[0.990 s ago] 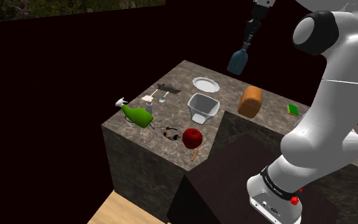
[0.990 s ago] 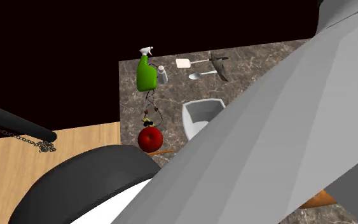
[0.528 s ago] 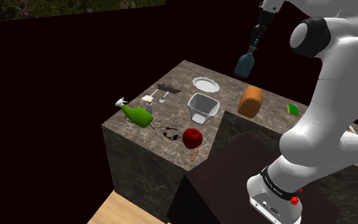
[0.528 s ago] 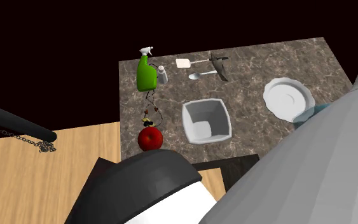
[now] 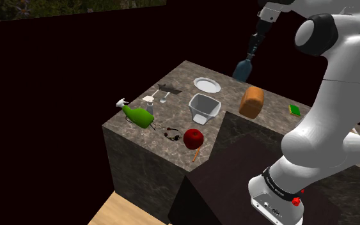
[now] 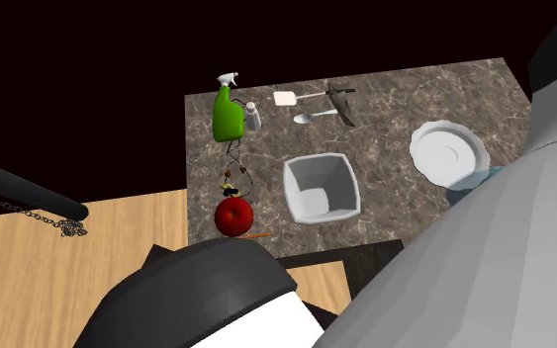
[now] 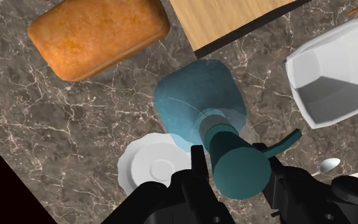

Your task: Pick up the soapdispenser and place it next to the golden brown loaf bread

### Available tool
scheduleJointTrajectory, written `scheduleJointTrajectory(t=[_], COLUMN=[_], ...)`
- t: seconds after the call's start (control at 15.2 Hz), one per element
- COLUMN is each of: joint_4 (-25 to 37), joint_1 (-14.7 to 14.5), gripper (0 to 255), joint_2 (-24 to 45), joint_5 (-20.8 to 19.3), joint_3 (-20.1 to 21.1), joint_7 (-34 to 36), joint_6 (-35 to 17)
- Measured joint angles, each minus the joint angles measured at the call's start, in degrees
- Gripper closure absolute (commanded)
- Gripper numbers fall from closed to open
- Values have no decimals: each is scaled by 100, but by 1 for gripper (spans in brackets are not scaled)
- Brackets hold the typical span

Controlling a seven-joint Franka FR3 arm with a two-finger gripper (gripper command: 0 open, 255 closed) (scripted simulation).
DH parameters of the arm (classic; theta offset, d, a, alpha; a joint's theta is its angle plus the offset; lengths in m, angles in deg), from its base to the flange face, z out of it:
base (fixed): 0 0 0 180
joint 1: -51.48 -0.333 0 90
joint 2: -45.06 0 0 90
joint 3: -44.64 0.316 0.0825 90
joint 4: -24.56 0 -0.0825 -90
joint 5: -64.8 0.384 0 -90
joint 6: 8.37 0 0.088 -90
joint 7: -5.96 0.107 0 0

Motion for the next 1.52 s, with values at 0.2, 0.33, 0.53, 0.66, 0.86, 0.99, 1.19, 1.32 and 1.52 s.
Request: scheduleJointTrajectory(t=[0.2, 0.33, 0.53, 0.66, 0.86, 0.99, 1.19, 1.32, 1.52], joint_4=[-281, -450, -742, -922, -1107, -1260, -1455, -1603, -1733], joint_1=[-25, -40, -59, -72, -72, -88, -92, -100, -102], gripper=[255, 255, 255, 255, 255, 255, 255, 255, 255], joint_2=[-38, -54, -75, -101, -75, -71, -41, -40, 20], joint_5=[-7, -9, -9, -11, -1, 3, 15, 20, 38], joint_3=[2, 4, 7, 8, 10, 16, 22, 25, 34], joint_7=[-7, -13, -27, -34, -58, -58, -79, -87, -102], joint_6=[-242, -395, -665, -820, -1028, -1186, -1409, -1557, -1747])
